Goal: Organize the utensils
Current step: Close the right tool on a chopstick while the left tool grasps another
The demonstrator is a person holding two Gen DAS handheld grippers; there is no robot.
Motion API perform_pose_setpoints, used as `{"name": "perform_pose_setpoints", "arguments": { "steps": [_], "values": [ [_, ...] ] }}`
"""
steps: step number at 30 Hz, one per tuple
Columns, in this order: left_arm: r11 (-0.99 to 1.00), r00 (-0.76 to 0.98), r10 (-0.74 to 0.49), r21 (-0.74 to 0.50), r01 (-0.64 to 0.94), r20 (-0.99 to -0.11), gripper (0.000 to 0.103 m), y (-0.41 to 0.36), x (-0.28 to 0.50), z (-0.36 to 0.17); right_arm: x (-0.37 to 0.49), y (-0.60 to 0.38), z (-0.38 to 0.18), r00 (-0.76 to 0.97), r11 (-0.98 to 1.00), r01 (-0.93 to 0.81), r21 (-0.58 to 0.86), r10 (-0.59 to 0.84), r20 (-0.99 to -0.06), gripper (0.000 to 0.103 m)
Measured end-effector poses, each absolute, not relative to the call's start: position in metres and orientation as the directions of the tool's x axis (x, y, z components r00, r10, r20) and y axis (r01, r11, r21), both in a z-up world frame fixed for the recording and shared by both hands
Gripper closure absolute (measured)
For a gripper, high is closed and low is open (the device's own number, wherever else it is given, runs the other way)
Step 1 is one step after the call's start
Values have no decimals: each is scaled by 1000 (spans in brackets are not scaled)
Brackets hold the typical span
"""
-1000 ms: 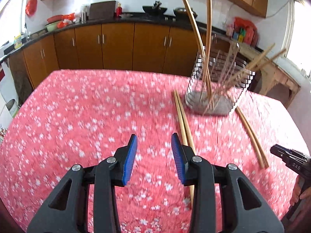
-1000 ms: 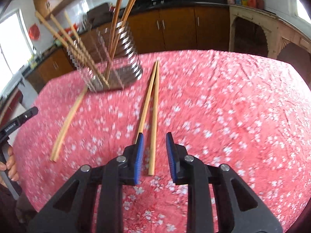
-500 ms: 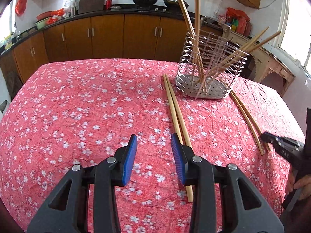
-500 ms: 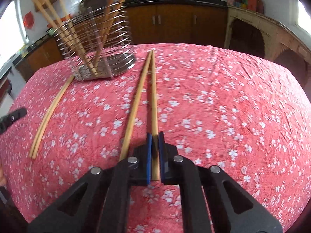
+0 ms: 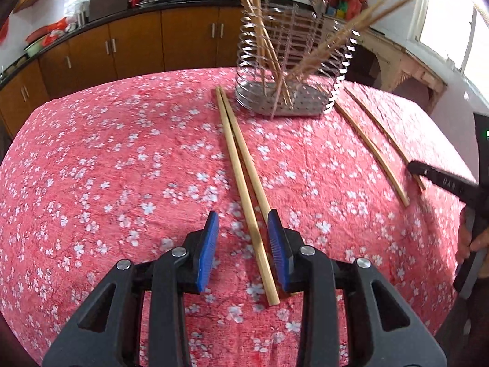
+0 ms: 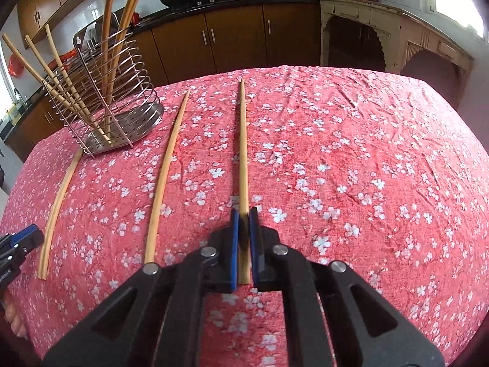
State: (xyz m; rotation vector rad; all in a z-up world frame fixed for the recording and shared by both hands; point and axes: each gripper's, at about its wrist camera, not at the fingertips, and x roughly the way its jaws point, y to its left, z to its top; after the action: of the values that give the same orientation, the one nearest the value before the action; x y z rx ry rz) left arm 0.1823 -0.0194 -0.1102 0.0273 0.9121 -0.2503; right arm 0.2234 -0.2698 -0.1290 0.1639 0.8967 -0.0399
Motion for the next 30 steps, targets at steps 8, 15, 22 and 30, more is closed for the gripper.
{"name": "perform_pose_setpoints", "arguments": {
  "steps": [8,15,22,30],
  "values": [
    [978,591,-155,-39,205,-791,81,-26,186,-114,220,-266,-130,628,990,98,98,15,-778,95],
    [999,615,-45,-22,44,-787,95,-2,213,-114,217,-268,-129,633,984,130,122,12,-774,95],
    [995,624,-97,-93,40,-775,95,23,216,-115,211,-270,-130,638,988,116,106,8,-770,95],
    [992,624,-117,-119,38,-773,94,29,215,-115,210,-275,-131,639,986,113,124,24,-769,95]
  ]
}}
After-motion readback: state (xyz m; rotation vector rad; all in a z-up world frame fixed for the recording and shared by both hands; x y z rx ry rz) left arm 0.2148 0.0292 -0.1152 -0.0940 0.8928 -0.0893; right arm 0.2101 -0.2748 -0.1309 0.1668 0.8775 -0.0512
